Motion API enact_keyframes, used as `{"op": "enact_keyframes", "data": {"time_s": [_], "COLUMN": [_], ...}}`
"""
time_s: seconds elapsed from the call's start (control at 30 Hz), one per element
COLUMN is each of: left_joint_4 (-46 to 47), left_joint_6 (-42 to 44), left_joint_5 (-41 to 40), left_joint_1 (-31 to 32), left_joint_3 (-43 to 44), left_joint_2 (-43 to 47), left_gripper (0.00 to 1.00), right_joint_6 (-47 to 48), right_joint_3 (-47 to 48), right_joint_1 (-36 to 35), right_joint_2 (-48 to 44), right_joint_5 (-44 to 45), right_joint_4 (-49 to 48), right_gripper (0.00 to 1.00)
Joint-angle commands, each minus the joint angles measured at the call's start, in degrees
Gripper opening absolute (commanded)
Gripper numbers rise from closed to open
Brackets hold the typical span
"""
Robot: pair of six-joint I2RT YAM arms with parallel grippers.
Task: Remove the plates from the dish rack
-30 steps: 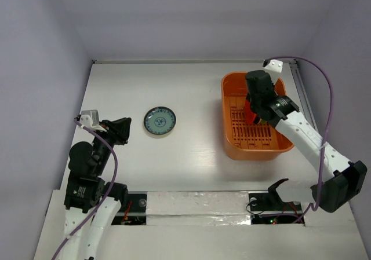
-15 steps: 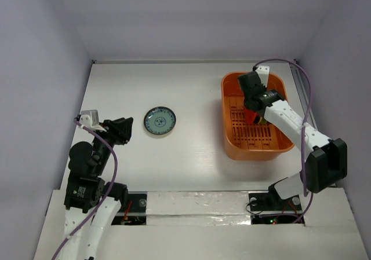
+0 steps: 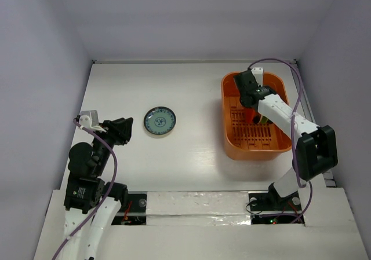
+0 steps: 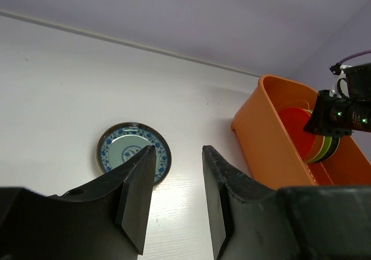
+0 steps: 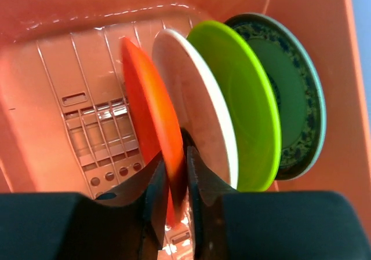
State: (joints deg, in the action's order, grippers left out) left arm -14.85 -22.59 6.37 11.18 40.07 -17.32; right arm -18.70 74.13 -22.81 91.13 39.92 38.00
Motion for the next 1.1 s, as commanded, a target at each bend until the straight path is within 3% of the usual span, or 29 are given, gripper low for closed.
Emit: {"op": "enact_keyframes", "data": {"time_s": [0.0, 0.13, 0.27, 0.67, 0.9, 1.07], "left_joint_4": [2.4, 2.5, 2.5, 2.6, 2.8, 2.5], "left_joint_6": [0.1, 0.1, 0.1, 0.1, 0.1, 0.1], "left_joint_5": [0.0, 0.0, 0.1, 0.5, 0.6, 0.2], "left_joint_1": [0.2, 0.2, 0.2, 0.2, 0.2, 0.2], "left_joint_3": [-0.2, -0.2, -0.2, -0.2, -0.3, -0.3], "left_joint_2": [0.6, 0.7, 0.9, 0.8, 0.0, -0.3], "left_gripper": [0.35, 0.35, 0.35, 0.35, 0.35, 0.35], "right_joint_6": [1.7, 2.8, 3.5, 3.9, 1.0, -4.7], "right_joint_3": [3.9, 5.2, 7.5, 17.0, 13.8, 9.6], "right_joint_1": [0.3, -0.8, -1.9, -5.4, -12.8, -16.4], "right_joint_2": [-1.1, -3.1, -4.5, -17.3, -23.2, -15.2], "right_joint_5": [2.8, 3.7, 4.7, 5.8, -8.4, -23.0], "right_joint_4": [0.6, 1.4, 3.7, 9.8, -4.1, -18.6], "right_gripper": [0.22, 0.15, 0.01, 0.0, 0.0, 0.0]}}
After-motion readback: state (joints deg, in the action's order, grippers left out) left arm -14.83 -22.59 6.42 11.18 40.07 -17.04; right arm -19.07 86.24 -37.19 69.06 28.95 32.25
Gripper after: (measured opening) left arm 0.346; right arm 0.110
